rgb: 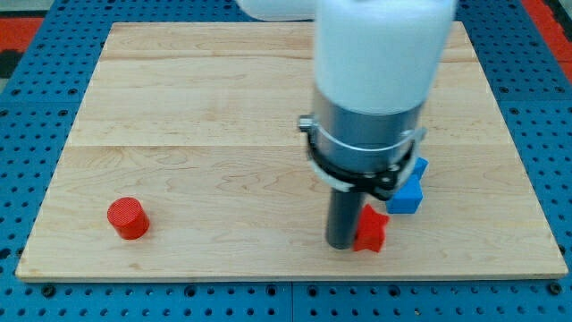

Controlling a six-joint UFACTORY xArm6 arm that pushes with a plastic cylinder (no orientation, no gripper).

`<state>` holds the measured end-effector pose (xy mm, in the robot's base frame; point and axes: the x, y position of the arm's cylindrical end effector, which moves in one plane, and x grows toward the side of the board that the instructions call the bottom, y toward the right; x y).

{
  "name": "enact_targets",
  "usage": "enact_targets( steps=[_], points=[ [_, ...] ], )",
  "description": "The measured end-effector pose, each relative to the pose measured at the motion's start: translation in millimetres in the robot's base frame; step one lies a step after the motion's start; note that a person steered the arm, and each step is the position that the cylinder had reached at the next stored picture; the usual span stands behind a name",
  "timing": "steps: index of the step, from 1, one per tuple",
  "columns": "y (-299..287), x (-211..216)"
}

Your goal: Make the red circle to touch the green circle

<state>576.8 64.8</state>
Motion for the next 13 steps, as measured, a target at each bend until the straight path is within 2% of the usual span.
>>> enact_targets(
  steps=[2,3,4,5,6,7,9,10,11,12,13],
  points=[
    [32.6,-7.7],
    [-11.3,-1.0],
    [-108.3,41.6],
    [-205.0,41.9],
    [-272.6,9.5],
    [-223.5,-8.8],
    [-200.7,-84.1],
    [-257.1,-89.9],
    [-280.5,-101.0],
    [-285.0,-124.4],
    [-252.4,-158.2]
  ],
)
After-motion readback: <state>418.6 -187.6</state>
